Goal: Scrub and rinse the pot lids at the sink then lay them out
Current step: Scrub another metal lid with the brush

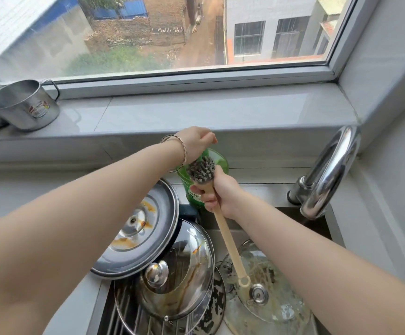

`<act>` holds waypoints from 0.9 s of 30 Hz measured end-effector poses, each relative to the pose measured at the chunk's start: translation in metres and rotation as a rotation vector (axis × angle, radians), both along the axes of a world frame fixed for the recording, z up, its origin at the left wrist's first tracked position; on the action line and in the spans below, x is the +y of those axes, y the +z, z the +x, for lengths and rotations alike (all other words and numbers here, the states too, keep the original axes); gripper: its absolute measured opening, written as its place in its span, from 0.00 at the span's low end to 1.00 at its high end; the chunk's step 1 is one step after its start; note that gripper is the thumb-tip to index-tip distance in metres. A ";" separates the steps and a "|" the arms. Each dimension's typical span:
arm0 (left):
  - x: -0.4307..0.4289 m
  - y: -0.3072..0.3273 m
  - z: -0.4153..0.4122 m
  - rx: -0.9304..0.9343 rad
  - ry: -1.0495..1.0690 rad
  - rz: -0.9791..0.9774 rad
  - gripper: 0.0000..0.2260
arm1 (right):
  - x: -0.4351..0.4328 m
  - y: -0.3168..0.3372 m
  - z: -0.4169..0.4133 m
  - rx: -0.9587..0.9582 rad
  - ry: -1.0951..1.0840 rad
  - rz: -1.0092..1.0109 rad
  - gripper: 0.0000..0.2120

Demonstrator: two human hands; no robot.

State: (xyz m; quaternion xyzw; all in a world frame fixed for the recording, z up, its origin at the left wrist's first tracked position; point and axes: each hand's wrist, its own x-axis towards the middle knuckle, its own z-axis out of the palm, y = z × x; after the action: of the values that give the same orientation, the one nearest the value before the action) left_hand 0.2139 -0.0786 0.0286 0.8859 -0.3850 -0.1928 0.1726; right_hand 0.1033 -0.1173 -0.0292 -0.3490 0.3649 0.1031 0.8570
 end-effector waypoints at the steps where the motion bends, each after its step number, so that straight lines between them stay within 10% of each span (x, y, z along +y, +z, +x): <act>1: -0.001 0.003 0.003 0.009 0.015 0.002 0.16 | 0.001 -0.001 0.000 -0.005 -0.009 0.004 0.23; 12: -0.003 -0.023 0.000 -0.121 0.076 -0.183 0.15 | 0.000 -0.003 0.006 -0.014 0.022 -0.025 0.21; 16: 0.007 -0.009 -0.013 0.094 0.190 -0.395 0.16 | 0.005 -0.001 -0.008 0.000 0.110 -0.122 0.19; 20: 0.054 -0.028 -0.026 0.325 0.780 -0.760 0.12 | 0.020 -0.002 -0.036 0.043 0.260 -0.268 0.21; 27: 0.179 -0.125 -0.097 0.673 1.783 -0.435 0.24 | 0.044 -0.031 -0.105 0.241 0.457 -0.486 0.24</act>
State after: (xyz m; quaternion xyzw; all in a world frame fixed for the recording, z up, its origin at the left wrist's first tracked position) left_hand 0.1166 0.1000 -0.0963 0.6995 0.4682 -0.1592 0.5158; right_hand -0.0017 -0.0731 -0.0599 -0.6009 0.3897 0.2428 0.6543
